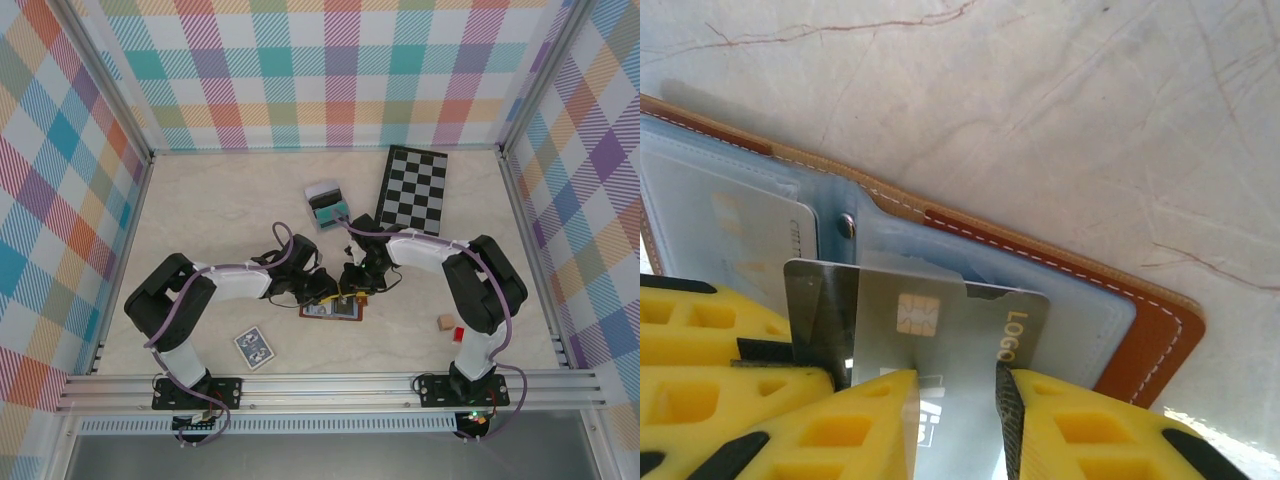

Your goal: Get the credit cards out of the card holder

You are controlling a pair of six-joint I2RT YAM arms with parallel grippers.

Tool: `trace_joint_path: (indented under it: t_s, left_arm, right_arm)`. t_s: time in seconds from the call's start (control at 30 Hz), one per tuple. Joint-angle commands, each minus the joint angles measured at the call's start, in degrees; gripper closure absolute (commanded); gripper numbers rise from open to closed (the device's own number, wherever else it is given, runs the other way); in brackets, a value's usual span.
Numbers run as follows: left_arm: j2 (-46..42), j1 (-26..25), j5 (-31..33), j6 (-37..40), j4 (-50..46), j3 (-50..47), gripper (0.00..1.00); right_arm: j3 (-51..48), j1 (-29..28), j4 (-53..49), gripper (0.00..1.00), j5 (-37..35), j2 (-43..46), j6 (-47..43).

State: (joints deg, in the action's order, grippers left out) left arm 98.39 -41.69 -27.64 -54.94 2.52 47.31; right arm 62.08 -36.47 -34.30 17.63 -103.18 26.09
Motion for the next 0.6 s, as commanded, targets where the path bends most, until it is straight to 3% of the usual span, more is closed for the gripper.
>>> trace_joint_path:
  t_s: [0.0,0.23,0.57]
  left_arm:
    - [0.84,0.36,-1.37,-0.46,1.83,-0.42,0.87]
    - [-1.29,0.81,1.75,2.43,-3.69,0.06,0.98]
    - [-8.02,3.39,5.17,8.02,-13.58,-0.90,1.00]
  right_arm:
    - [-0.64,-0.36,0.07,0.71,0.59,-1.19,-0.51]
    - [-0.80,-0.29,0.07,0.71,0.04,-1.15,-0.38]
    - [-0.47,-0.27,0.09,0.71,-0.40,-1.32,-0.26]
